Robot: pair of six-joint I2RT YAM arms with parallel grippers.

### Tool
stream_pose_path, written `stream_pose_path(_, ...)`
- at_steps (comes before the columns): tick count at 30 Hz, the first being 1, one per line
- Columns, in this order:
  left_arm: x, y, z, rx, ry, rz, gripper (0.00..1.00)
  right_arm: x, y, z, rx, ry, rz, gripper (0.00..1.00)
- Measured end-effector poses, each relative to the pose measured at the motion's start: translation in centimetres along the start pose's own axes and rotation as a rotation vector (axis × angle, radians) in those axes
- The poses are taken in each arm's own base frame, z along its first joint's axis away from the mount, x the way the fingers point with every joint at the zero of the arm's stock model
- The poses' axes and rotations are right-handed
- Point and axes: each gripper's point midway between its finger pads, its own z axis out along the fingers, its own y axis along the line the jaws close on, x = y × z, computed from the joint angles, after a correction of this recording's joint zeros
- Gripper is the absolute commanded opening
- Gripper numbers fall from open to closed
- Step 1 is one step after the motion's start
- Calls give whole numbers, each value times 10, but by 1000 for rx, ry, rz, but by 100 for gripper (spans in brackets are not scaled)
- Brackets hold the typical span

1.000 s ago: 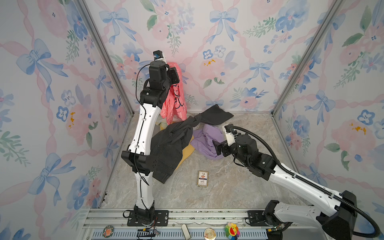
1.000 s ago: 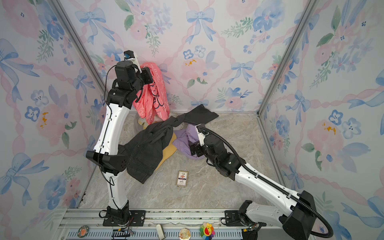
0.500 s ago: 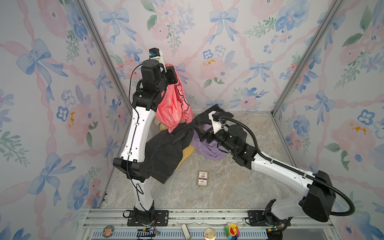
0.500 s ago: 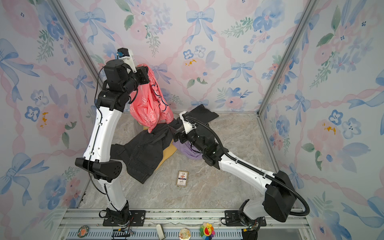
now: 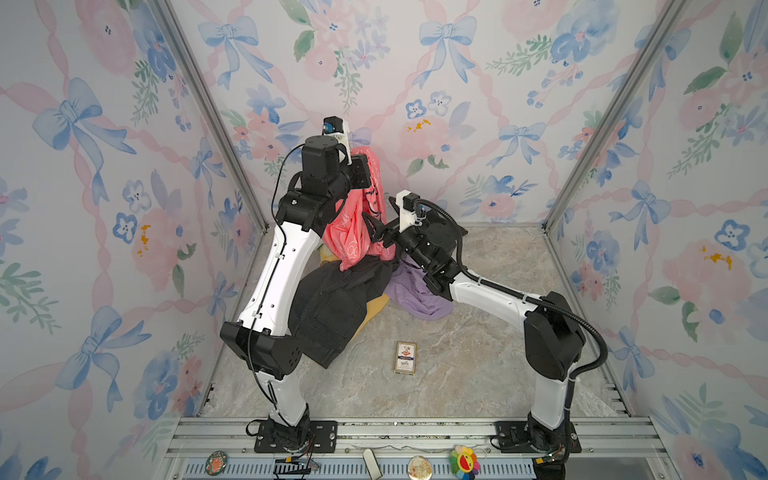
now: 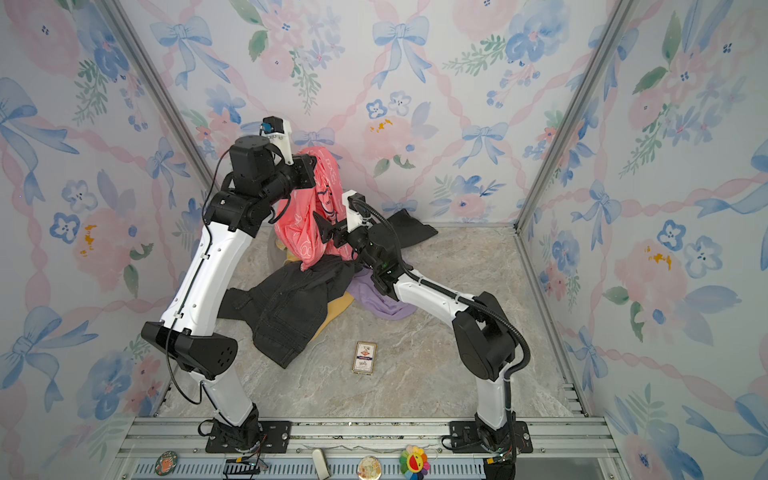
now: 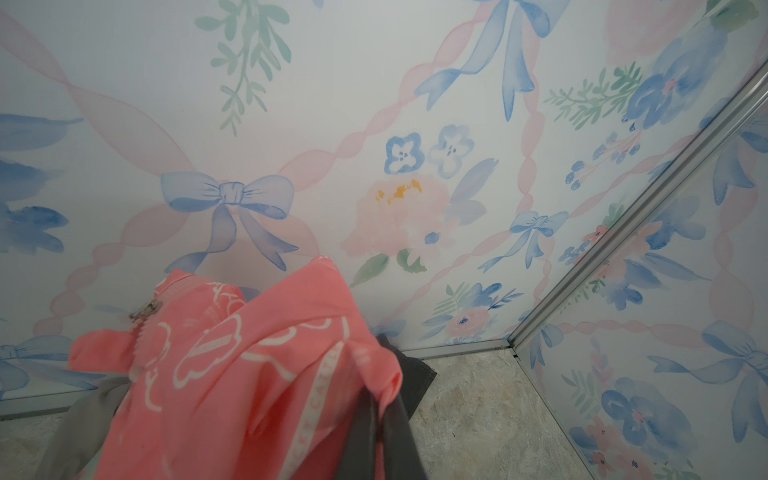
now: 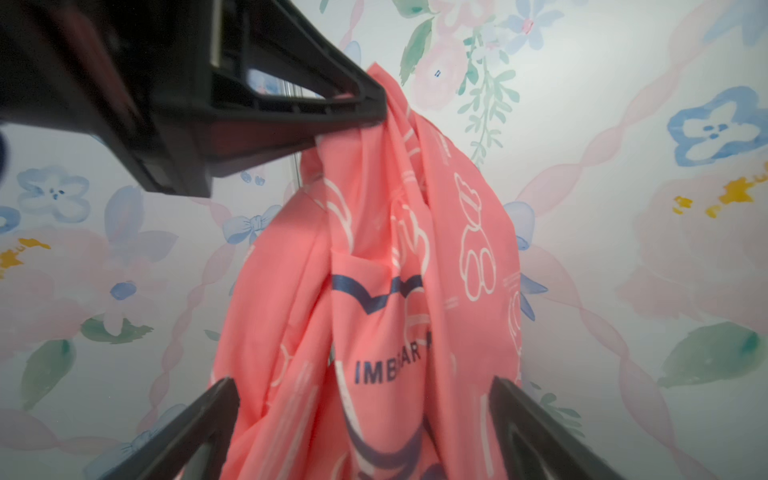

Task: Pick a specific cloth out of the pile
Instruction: 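Grasp the hanging pink garment with the right gripper beside the left gripper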

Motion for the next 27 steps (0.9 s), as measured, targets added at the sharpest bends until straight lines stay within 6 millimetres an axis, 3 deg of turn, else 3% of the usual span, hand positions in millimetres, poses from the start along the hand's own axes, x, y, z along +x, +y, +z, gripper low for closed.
stream_pose_path(4,6,-3,-14,5,14,2,0,13,-14,10,37,-40,-2,97)
stream_pose_path(10,16,-15,-18,37,32,12,0,12,-14,23,29,-106,26,96)
stream_pose_path(13,25,-15,-14,43,50,17,0,8,-12,24,15,-125,53,76)
stream_pose_path(18,37,-13,-9,48,79,18,0,8,-10,24,-12,-120,93,52)
stream_pose_path(20,39,-13,-9,51,81,22,0,8,-9,25,-26,-119,110,35)
stream_pose_path(22,41,-14,-8,56,82,27,0,4,-7,28,-38,-121,118,10)
stream_pose_path(23,42,-15,-8,58,84,29,0,2,-6,30,-40,-123,121,4)
stream_pose_path(24,42,-15,-8,59,84,31,0,0,-6,31,-43,-125,127,0)
stream_pose_path(27,43,-15,-11,55,82,39,0,-4,-5,35,-42,-118,130,0)
